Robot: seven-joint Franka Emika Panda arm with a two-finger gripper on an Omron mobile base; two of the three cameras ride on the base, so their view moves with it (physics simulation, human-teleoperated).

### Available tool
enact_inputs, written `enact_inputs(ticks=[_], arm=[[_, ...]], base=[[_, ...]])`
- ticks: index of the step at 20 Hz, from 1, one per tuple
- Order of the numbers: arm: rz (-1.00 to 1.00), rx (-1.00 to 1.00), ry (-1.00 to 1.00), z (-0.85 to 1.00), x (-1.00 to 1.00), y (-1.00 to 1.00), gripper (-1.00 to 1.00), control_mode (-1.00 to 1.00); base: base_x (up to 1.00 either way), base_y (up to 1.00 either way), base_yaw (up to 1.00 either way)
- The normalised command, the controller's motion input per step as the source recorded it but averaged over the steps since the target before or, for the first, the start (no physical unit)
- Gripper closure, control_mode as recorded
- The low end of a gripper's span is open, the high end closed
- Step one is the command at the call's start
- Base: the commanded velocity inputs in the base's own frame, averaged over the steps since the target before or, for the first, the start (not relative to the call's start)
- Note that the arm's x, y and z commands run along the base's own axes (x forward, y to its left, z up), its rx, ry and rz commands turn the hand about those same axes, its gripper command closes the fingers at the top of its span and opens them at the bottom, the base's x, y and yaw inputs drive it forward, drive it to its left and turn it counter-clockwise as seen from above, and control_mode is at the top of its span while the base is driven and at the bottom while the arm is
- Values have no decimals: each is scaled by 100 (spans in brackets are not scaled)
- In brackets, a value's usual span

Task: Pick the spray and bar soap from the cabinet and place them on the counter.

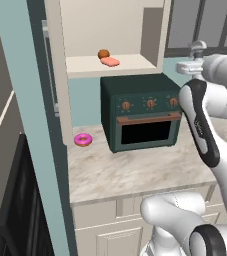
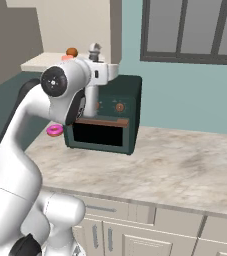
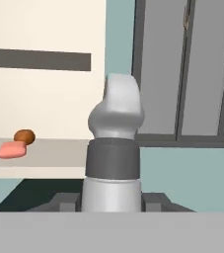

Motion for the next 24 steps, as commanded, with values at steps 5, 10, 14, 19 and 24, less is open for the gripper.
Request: enact_inputs(ticks=[5,10,14,19,24], arm=[[-4,0,11,-19,0,-33,100,-100],[-3,0,9,-29,0,-28,100,-100],[-1,0,1,-29,0,-17,100,-100],[-1,0,0,-39,0,-10,100,-100],[-1,-2,0,-44,0,-20,100,-100]], base=[[0,0,0],[0,0,0],[0,0,0],[0,0,0],[0,0,0]])
